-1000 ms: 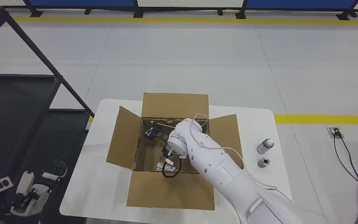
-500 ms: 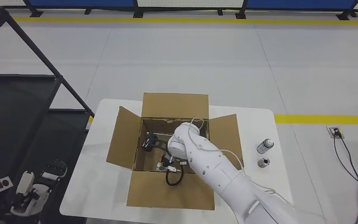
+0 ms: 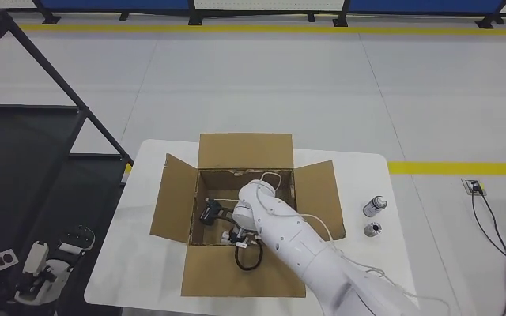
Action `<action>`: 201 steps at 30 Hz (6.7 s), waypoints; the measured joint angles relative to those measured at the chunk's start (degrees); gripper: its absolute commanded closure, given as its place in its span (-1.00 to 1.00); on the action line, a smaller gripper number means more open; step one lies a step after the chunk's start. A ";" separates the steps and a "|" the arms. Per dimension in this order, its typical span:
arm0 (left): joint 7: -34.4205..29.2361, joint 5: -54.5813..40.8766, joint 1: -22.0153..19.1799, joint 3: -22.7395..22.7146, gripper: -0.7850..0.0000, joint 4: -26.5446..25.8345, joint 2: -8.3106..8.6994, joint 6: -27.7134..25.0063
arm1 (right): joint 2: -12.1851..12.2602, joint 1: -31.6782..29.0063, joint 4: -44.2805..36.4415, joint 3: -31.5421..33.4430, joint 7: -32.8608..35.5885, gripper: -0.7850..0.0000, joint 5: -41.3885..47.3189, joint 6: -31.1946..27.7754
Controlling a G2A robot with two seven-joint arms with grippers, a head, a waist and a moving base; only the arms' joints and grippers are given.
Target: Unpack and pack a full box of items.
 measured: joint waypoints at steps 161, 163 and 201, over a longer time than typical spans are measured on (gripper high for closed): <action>0.00 0.00 0.00 0.00 -1.00 0.00 0.00 0.00 | 32.26 -70.76 -71.21 75.73 -44.92 1.00 1.32 7.45; 0.00 0.00 0.00 0.00 -1.00 0.00 0.00 0.00 | 32.67 -70.00 -70.90 76.74 -40.93 1.00 1.24 7.71; 0.00 0.00 0.00 0.00 -1.00 0.00 0.00 0.00 | 36.23 -59.51 -55.99 72.78 -24.05 -0.15 1.67 9.58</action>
